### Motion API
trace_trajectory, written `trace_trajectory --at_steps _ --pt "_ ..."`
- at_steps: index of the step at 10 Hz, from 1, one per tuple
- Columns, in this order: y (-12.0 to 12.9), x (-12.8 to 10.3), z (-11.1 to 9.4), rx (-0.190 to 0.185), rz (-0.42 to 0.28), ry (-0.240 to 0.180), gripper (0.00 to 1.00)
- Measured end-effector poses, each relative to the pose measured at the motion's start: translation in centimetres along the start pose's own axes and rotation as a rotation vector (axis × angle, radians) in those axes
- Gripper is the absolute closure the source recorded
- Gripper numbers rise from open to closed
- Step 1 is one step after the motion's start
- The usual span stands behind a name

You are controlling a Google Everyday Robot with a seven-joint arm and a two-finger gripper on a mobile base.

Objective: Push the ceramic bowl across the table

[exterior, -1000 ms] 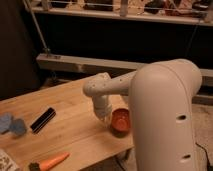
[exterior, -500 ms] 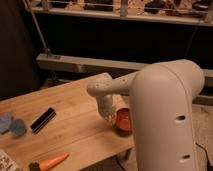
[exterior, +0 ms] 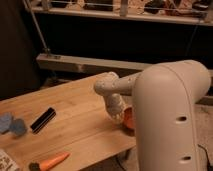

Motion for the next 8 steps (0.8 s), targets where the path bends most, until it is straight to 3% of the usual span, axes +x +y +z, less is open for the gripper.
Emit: trace_trajectory --at_steps 3,5,7,8 --pt "-8.8 2.4 -1.6 0.096 0.133 0.015 1.0" --pt "-13.4 5.1 -2.0 0.133 0.208 0.031 1.0" --pt "-13.6 5.9 -2.9 0.118 0.215 0.004 1.0" --pt "-11.2 5.6 -4.7 0.064 0.2 -0.044 1.0"
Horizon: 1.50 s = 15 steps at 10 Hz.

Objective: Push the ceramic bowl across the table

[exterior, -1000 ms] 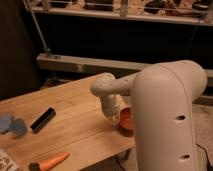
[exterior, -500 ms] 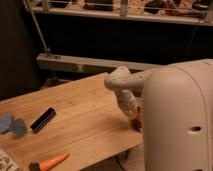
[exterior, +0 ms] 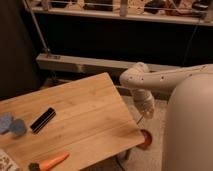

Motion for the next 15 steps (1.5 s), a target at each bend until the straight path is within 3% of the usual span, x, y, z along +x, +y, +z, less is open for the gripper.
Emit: trace_trajectory --at_steps 2,3,4,6,8,15 --pt "5.3 0.4 -4.4 -0.132 -0.027 -0.083 1.0" --pt "9.7 1.6 -8.4 -0.252 -0.048 -0.142 1.0" --pt "11.8 2.2 -10.2 -0.307 -0.061 -0.168 1.0" --pt "17.4 4.8 -14.8 -0.451 -0.094 -0.229 0.97" --pt "19.6 6.2 -16.3 -0.488 -0.119 -0.239 0.95" --pt "19.5 6.1 -16.2 -0.486 -0.117 -0.241 0.95"
